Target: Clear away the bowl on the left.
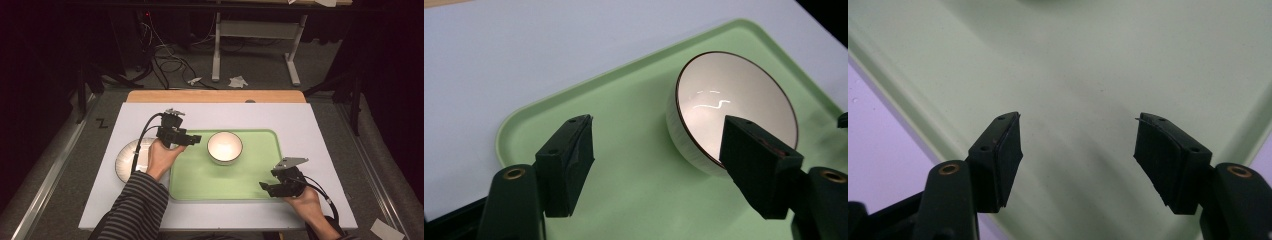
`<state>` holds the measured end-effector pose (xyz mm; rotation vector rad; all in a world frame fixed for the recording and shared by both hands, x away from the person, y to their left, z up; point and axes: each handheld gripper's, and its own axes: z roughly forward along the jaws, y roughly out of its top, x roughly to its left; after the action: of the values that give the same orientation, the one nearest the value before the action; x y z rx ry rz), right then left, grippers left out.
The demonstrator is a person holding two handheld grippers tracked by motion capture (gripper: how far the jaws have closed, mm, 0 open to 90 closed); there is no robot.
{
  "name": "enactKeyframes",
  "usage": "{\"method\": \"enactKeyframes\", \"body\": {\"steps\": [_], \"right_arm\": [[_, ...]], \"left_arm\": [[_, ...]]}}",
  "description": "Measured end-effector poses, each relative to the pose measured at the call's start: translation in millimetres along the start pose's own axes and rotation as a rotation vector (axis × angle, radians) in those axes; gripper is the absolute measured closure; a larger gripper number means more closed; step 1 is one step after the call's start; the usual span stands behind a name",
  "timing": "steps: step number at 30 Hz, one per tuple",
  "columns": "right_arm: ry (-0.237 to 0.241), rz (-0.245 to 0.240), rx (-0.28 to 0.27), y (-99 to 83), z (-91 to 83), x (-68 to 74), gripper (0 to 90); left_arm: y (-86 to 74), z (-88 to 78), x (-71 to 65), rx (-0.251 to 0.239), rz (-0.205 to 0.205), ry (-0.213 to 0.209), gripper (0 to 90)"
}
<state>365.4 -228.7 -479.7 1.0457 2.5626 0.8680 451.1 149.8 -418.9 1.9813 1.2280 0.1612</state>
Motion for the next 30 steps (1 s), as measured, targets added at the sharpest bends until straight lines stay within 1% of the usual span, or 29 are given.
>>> {"method": "enactKeyframes", "body": {"steps": [2,5,9,11,13,18,19,21,27,30], "right_arm": [[0.001,0.003,0.003,0.3,0.5,-0.2,36.7],[0.003,0.004,0.006,0.9,1.4,0.1,36.6],[-0.006,0.004,0.002,0.6,0.2,-0.4,36.5],[-0.003,0.006,0.002,0.4,0.3,-0.6,36.4],[-0.004,0.005,-0.003,0.5,-0.3,-0.3,36.4],[-0.002,0.005,-0.001,0.3,-1.1,0.5,36.4],[-0.004,0.009,-0.001,0.2,-0.7,0.6,36.3],[-0.004,0.001,0.002,0.2,-0.2,0.0,36.3],[-0.006,0.001,0.003,0.6,-0.5,0.9,36.3],[-0.004,0.003,0.003,0.1,0.0,0.5,36.3]], "left_arm": [[-2.4,-7.1,-0.3,-0.014,0.004,0.008,30.3],[-5.8,-16.2,0.9,-0.021,-0.001,0.000,30.1],[-9.1,-23.1,3.8,-0.020,-0.002,0.007,29.9],[-10.8,-26.6,5.3,-0.021,-0.011,0.002,29.8],[-12.5,-31.0,6.4,-0.022,-0.009,0.009,29.6],[-16.2,-41.9,8.1,-0.039,-0.011,0.014,29.5],[-17.3,-43.4,7.9,-0.039,-0.008,0.020,29.6],[-20.2,-47.1,6.3,-0.053,0.009,0.038,30.6],[-27.5,-55.5,4.0,-0.054,0.027,0.048,30.9],[-29.4,-61.8,4.4,-0.065,0.029,0.050,30.9]]}}
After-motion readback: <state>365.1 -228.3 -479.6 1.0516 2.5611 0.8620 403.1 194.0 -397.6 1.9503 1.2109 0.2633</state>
